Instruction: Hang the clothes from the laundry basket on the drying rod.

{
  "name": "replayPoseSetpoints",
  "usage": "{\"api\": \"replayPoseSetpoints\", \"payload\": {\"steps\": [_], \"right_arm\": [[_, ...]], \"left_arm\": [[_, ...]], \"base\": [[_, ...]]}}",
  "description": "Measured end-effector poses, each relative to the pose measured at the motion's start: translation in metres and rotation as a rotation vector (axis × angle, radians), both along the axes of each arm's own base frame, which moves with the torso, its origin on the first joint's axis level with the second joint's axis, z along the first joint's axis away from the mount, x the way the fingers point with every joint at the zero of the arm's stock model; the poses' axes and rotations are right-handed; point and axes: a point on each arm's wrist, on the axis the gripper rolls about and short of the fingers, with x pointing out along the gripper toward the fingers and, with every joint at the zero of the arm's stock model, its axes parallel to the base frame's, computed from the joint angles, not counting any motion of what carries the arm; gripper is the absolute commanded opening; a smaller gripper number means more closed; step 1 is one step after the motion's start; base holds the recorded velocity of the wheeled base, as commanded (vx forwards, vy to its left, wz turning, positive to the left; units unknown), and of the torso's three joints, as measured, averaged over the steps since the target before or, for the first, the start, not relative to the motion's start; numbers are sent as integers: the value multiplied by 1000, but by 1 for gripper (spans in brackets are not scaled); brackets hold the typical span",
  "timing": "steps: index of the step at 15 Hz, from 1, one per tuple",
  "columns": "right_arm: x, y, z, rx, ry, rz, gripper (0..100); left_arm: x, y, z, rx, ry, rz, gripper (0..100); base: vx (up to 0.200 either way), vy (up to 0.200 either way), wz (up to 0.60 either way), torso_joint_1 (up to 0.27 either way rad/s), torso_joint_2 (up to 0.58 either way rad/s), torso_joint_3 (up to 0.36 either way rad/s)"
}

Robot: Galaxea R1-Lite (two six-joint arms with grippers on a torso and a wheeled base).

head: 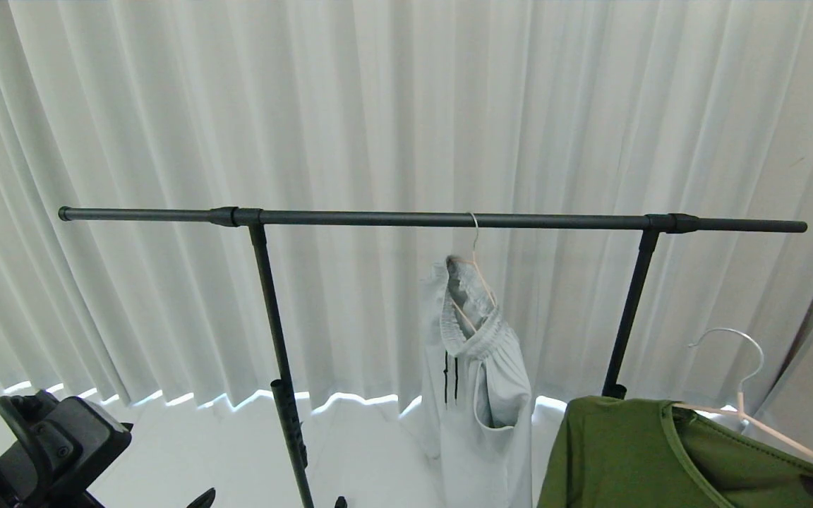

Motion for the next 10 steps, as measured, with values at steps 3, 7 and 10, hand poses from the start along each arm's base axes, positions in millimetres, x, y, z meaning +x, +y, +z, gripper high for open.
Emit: {"api": "replayPoseSetpoints", "payload": {"steps": [3,7,10], "right_arm": [[-1,-3,-5,-14,4,-59,0],[12,-1,4,33,-96,-75,0],[32,3,13,86,-185,-90,0]], "left_arm": [[0,0,-1,2,2,0,100],[0,0,-1,2,2,0,100],[0,0,0,1,1,0,100]], "base": [[0,0,0,0,0,0],[0,0,0,0,0,0],[200,0,0,-1,1,2]]}}
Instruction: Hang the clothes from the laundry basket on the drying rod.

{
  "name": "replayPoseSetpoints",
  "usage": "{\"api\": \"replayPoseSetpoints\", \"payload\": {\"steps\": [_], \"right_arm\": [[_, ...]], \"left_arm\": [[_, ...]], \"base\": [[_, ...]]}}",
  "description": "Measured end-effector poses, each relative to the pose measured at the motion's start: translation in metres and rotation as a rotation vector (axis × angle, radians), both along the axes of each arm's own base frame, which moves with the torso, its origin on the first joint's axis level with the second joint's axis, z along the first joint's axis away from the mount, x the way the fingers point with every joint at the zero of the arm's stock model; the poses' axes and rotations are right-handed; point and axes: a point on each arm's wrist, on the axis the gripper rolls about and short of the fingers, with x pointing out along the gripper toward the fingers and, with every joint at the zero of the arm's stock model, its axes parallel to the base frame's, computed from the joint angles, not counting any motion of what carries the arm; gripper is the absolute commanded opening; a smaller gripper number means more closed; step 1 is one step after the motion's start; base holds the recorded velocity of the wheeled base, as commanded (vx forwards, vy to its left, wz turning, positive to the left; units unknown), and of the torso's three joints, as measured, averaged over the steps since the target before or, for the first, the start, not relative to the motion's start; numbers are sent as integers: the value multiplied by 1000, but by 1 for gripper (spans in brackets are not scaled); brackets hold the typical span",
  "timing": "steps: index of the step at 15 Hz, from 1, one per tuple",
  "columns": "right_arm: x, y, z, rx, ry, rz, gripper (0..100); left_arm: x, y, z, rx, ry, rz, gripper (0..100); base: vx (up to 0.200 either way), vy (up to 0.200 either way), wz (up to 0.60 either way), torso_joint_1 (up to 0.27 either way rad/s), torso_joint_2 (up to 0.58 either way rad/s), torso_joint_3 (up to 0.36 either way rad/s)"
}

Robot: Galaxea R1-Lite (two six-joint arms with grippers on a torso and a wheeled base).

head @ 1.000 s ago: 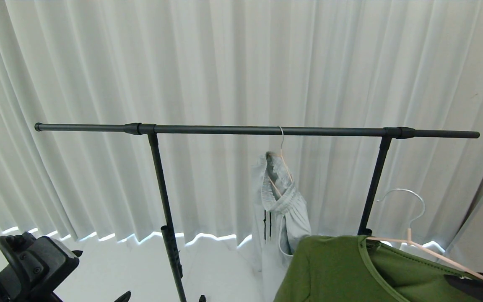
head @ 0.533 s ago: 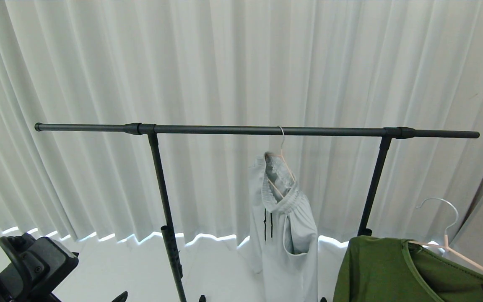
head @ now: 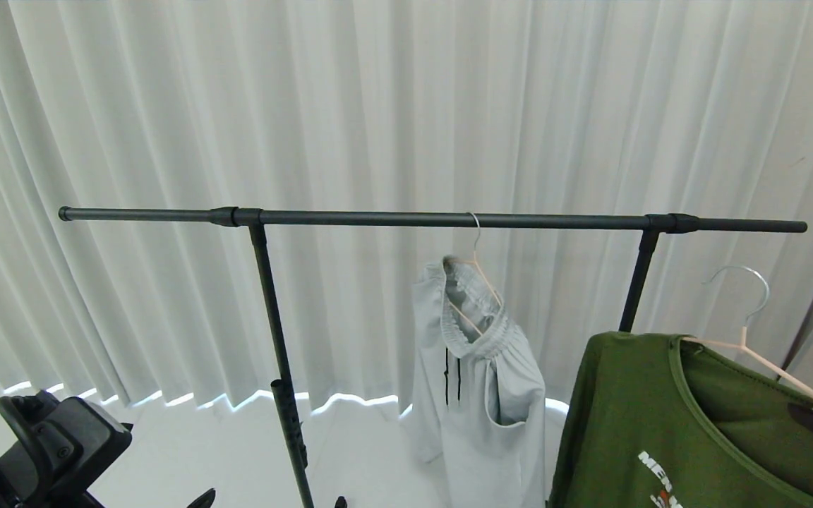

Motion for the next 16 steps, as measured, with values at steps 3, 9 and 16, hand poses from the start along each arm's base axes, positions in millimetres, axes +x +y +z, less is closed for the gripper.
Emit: {"api": "replayPoseSetpoints", "payload": {"steps": [3,9,16], "right_arm": [[14,3,5,9,-14,-2,0],[25,6,6,3,5,-3,0],[51,11,7,16,-52,-12,0]], "left_arm": [[0,0,0,-1,-2,-1,100],[0,0,0,-1,-3,-5,100],[-1,-1,0,-1,-4,-18,100]], "base": [[200,0,0,1,2,-1],[200,0,0,6,3,2],[57,0,0,1,0,0]]}}
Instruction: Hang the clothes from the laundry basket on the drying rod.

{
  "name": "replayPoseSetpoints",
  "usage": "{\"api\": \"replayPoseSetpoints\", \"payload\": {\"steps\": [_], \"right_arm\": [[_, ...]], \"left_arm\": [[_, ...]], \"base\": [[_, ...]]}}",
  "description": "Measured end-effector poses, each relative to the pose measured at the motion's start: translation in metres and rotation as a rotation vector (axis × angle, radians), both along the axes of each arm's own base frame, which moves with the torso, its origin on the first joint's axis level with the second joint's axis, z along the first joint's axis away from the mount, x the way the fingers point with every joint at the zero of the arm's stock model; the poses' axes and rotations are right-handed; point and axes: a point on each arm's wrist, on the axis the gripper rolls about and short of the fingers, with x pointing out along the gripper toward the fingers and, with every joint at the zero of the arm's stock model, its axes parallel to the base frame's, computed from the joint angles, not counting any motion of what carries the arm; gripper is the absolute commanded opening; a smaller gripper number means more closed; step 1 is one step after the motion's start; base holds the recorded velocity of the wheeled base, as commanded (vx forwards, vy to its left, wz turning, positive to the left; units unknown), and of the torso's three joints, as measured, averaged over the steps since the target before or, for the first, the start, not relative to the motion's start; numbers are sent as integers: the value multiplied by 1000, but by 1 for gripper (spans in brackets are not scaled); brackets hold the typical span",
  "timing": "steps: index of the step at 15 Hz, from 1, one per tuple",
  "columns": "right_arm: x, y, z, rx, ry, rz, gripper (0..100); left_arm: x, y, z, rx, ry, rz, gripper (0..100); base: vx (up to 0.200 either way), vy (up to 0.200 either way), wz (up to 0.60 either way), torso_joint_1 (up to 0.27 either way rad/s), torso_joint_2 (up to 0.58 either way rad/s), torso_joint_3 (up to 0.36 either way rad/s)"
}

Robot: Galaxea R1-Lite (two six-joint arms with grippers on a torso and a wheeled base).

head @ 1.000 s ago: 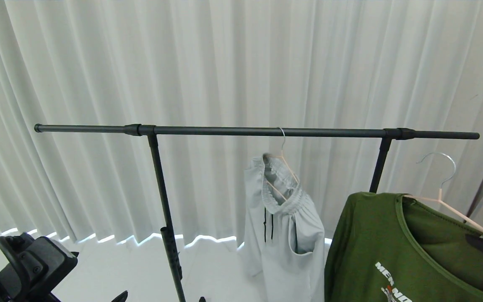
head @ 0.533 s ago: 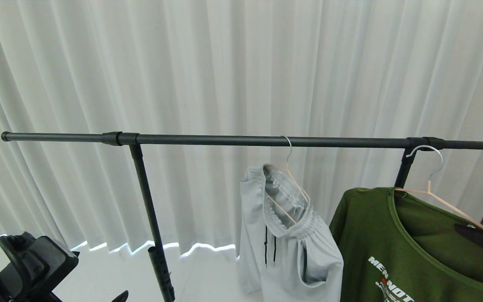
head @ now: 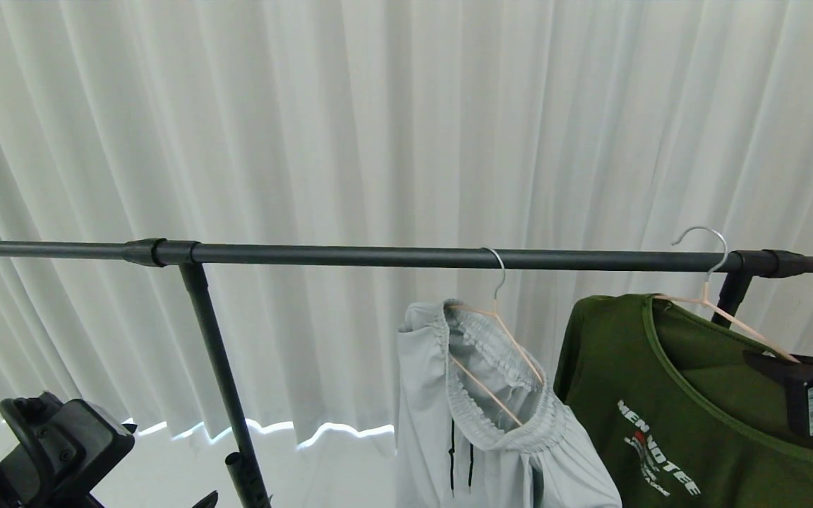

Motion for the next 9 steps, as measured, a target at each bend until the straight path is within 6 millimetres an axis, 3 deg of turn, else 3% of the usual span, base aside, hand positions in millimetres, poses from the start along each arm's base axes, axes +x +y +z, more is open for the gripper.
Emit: {"api": "replayPoseSetpoints", "payload": {"steps": [9], "right_arm": [[56,0,-22,-14,47,-67,0]], "left_arm": [[-3,0,2,-9,-18,-9,100]], "base": [[0,0,0,0,0,0]]}}
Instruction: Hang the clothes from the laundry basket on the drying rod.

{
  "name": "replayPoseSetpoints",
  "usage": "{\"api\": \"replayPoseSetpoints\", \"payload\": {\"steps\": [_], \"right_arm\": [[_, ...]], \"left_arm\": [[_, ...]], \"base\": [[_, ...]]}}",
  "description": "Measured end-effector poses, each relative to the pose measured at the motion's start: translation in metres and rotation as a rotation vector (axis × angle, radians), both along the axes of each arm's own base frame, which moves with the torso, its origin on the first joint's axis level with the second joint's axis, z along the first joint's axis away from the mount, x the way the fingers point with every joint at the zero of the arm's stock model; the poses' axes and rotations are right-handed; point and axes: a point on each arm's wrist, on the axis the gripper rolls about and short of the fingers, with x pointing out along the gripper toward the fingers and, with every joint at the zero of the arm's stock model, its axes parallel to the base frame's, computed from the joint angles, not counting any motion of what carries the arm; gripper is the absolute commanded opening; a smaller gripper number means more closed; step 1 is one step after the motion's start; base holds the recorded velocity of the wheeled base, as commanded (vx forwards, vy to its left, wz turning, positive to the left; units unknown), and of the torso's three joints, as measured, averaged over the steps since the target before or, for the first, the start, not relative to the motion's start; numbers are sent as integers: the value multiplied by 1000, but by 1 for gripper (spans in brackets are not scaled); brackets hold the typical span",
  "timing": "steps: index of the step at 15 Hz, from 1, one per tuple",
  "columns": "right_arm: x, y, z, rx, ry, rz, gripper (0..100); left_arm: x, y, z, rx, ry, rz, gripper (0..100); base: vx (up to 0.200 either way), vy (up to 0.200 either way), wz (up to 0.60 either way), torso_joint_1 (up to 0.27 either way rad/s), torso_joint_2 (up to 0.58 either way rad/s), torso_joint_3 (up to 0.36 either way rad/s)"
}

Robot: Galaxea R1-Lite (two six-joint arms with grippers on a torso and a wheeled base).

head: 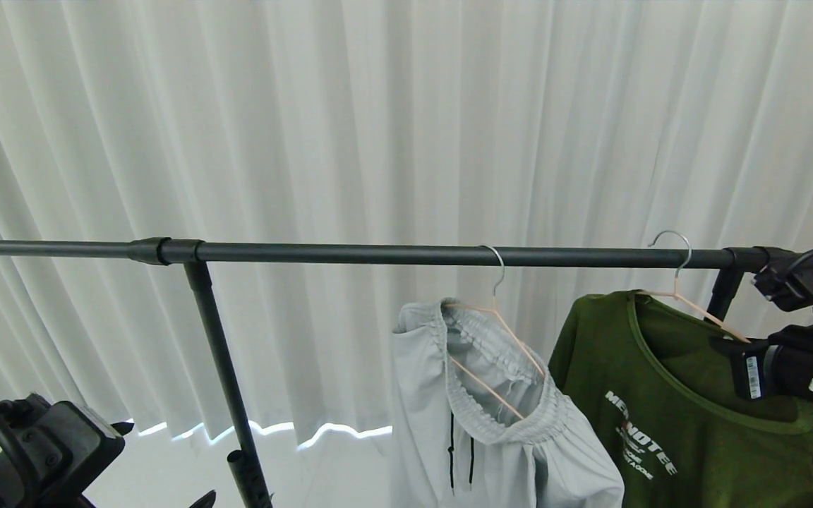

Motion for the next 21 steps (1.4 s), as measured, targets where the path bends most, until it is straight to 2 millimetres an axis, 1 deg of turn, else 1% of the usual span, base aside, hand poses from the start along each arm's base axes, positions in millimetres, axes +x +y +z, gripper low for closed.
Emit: {"api": "replayPoseSetpoints", "payload": {"steps": [3,6,7,10,14,16,21], "right_arm": [[7,-1,-6,-5,26,-8,0],[9,0,-9,-7,37,-8,0],[9,0,-9,-7,38,-7,100],[8,-1,-10,-5,39,-8,100],[1,-2,-1,5,2,-6,100],[-11,-3,5,13,-35,-4,100],[-54,-12,12,61,-117,-28,100]], "left_arm": [[0,0,0,0,-1,-2,100],[-1,-1,0,1,1,-13,100],[-1,-1,0,1,1,-14,100],[-1,-1,-1,1,1,-15,100],[-1,0,-2,2,3,-7,100],[-2,2,-4,15,2,28,100],[-10,15,-6,35,-45,177,100]], "base": [[0,0,0,0,0,0],[0,0,0,0,0,0],[0,0,0,0,0,0],[0,0,0,0,0,0],[0,0,0,0,0,0],[0,0,0,0,0,0],[-200,0,0,2,3,0]]}}
